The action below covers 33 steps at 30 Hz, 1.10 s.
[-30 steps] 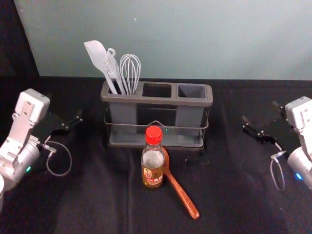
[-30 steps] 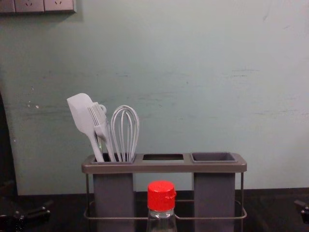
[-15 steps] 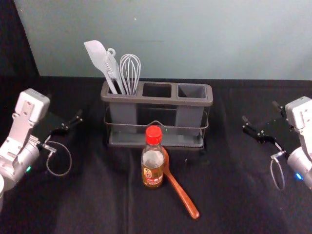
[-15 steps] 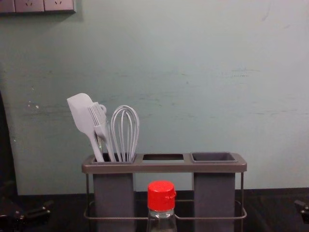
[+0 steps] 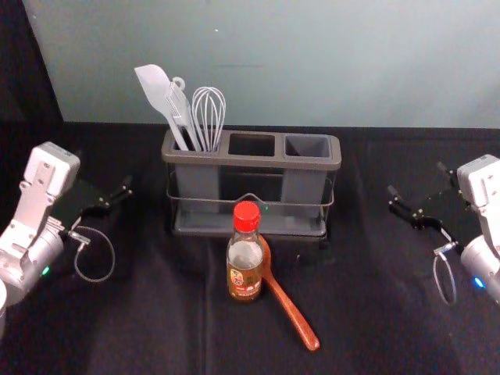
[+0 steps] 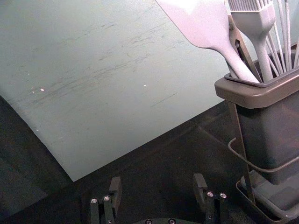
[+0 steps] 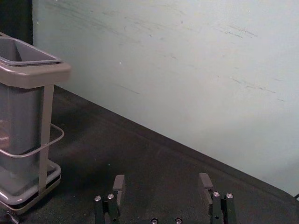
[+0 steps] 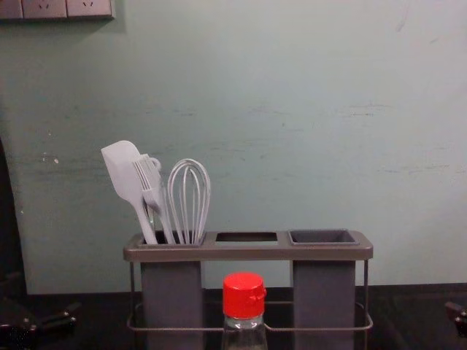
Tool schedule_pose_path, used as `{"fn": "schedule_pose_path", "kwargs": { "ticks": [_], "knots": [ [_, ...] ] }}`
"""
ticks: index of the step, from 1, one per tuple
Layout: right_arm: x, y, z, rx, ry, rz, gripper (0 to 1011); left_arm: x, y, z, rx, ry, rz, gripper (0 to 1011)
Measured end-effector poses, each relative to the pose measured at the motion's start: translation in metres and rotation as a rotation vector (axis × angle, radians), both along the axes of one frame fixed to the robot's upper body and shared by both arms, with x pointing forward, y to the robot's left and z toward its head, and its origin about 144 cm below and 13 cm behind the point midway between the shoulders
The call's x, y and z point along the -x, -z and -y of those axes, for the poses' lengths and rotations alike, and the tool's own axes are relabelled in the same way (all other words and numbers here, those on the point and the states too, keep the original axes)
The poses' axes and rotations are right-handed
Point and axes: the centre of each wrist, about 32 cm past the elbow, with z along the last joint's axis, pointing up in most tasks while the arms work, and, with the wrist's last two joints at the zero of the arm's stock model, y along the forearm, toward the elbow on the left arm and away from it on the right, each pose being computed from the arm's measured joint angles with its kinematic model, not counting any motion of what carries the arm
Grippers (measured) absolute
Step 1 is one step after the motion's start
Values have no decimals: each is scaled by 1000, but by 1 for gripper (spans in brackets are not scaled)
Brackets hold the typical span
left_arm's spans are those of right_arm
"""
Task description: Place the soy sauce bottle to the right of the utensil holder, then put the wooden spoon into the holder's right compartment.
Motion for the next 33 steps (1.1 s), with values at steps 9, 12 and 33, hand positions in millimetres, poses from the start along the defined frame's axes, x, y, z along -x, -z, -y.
{"fn": "schedule_pose_path", "kwargs": {
  "ticks": [9, 12, 33],
  "knots": [
    [0, 0, 0, 0, 0, 0, 1003, 0, 0, 0, 0, 0, 0, 1005],
    [0, 0, 0, 0, 0, 0, 1003, 0, 0, 0, 0, 0, 0, 1005],
    [0, 0, 0, 0, 0, 0, 1003, 0, 0, 0, 0, 0, 0, 1005]
  ]
}}
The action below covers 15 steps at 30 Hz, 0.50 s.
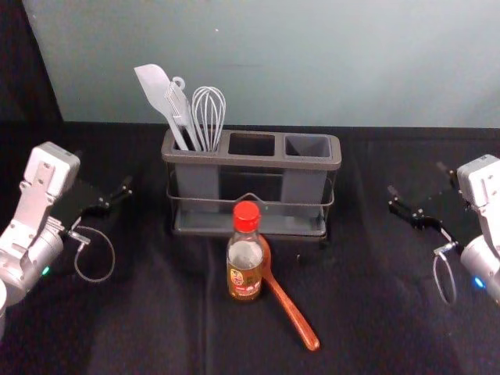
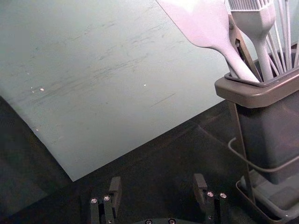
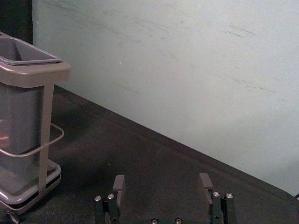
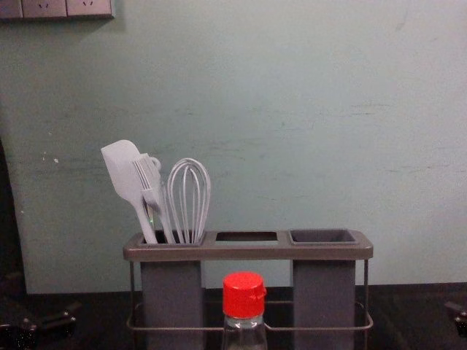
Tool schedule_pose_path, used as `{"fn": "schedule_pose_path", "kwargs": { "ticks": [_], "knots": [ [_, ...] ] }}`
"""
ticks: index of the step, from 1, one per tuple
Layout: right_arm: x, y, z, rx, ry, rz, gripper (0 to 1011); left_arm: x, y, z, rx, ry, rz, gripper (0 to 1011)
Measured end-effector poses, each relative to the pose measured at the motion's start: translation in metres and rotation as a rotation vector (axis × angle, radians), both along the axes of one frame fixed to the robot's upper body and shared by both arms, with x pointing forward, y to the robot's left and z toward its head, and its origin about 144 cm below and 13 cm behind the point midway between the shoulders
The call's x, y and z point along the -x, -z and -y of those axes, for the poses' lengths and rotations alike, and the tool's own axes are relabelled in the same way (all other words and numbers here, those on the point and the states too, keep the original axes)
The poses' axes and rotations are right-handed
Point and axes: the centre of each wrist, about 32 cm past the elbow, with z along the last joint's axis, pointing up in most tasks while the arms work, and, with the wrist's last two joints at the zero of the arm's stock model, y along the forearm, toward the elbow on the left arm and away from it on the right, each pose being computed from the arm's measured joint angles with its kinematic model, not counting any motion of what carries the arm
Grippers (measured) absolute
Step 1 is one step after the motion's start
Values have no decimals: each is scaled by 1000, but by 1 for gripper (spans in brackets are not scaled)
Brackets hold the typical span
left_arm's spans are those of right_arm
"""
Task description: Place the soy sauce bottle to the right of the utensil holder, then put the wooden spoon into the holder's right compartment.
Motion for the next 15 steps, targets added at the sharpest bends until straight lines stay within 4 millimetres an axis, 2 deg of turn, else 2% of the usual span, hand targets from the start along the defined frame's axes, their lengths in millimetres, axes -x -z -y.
{"fn": "schedule_pose_path", "kwargs": {
  "ticks": [15],
  "knots": [
    [4, -6, 2, 4, -9, 31, 1003, 0, 0, 0, 0, 0, 0, 1005]
  ]
}}
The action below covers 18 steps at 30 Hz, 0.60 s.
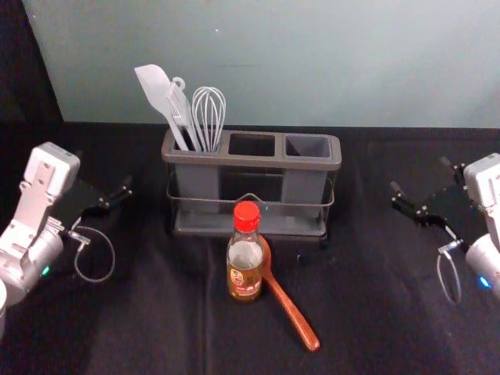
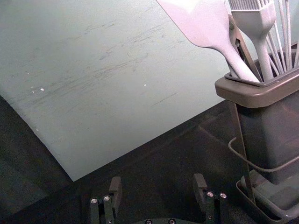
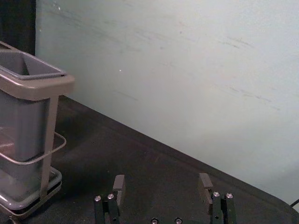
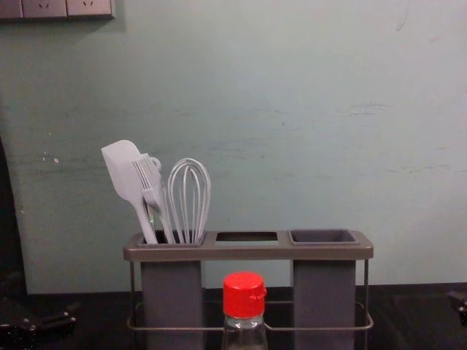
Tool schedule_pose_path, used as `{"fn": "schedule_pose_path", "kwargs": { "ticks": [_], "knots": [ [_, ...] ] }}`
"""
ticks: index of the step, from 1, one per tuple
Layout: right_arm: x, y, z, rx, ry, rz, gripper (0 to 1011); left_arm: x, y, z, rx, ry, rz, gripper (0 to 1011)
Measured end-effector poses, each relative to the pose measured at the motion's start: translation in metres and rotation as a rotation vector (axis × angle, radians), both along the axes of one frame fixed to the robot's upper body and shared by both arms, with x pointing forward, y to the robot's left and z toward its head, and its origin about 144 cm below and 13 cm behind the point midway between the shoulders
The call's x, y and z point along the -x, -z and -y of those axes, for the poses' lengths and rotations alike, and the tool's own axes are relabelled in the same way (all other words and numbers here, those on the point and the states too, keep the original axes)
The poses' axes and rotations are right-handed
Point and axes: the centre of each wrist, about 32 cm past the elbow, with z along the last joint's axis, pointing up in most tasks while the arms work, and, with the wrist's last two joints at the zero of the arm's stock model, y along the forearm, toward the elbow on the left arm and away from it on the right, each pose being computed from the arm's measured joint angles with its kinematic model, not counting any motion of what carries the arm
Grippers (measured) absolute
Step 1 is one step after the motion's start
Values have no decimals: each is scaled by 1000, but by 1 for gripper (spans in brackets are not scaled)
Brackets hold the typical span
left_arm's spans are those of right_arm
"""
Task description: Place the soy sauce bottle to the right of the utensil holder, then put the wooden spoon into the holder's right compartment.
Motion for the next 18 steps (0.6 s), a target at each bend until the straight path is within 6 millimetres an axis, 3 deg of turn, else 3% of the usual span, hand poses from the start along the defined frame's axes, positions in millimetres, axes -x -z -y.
{"fn": "schedule_pose_path", "kwargs": {
  "ticks": [18],
  "knots": [
    [56, -20, 28, -102, -117, -6, 1003, 0, 0, 0, 0, 0, 0, 1005]
  ]
}}
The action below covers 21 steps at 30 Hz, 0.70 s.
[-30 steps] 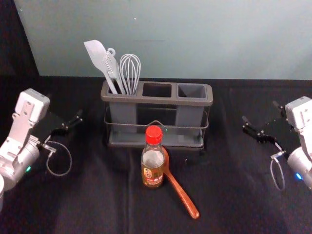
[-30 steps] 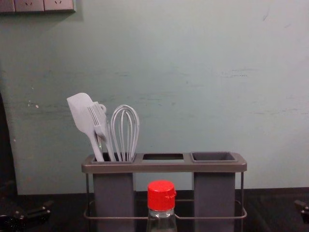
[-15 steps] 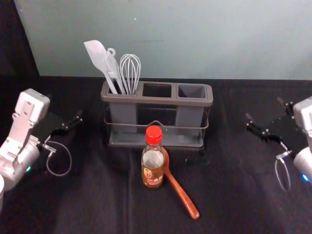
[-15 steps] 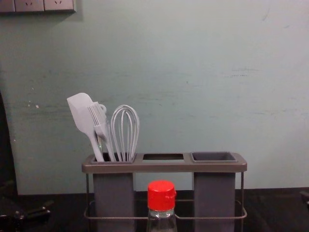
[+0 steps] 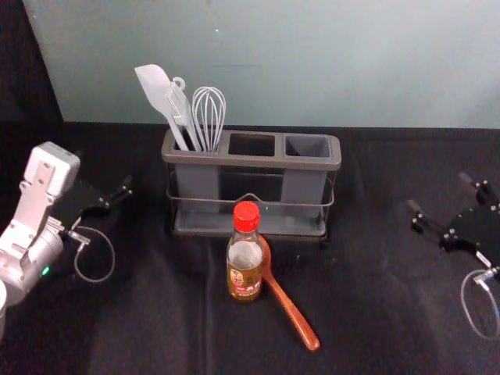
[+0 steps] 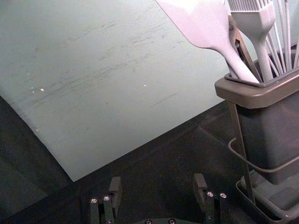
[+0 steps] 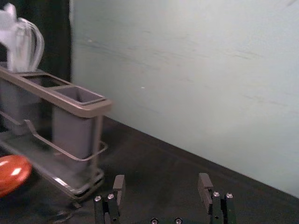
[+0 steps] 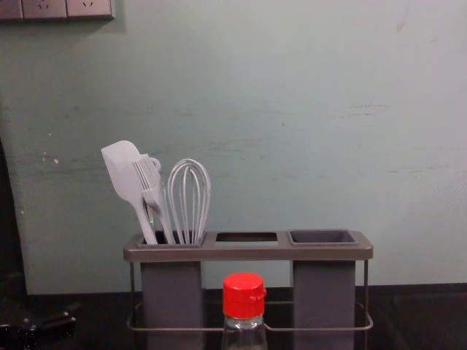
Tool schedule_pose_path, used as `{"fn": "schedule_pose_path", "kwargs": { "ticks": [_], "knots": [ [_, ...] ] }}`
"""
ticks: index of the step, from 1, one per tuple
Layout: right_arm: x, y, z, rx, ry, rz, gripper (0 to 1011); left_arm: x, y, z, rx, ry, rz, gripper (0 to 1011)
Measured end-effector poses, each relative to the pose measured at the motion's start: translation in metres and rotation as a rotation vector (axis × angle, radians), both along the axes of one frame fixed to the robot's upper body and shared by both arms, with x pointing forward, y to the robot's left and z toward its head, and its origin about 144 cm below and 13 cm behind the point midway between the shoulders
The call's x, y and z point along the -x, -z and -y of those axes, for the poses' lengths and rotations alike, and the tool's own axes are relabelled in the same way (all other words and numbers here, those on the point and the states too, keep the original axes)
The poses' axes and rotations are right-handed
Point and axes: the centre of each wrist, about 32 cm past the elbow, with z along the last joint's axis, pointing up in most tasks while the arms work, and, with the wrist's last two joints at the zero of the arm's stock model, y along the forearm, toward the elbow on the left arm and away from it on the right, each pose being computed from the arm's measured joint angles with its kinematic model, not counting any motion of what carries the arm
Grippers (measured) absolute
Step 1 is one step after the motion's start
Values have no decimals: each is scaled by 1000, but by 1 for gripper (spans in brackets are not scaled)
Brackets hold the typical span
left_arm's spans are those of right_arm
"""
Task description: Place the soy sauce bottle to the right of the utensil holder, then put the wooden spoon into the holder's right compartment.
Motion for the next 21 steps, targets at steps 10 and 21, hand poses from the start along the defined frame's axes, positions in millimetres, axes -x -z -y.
{"fn": "schedule_pose_path", "kwargs": {
  "ticks": [10, 21],
  "knots": [
    [22, -11, 8, -28, -134, -87, 1003, 0, 0, 0, 0, 0, 0, 1005],
    [22, -9, -4, -89, -352, -59, 1003, 0, 0, 0, 0, 0, 0, 1005]
  ]
}}
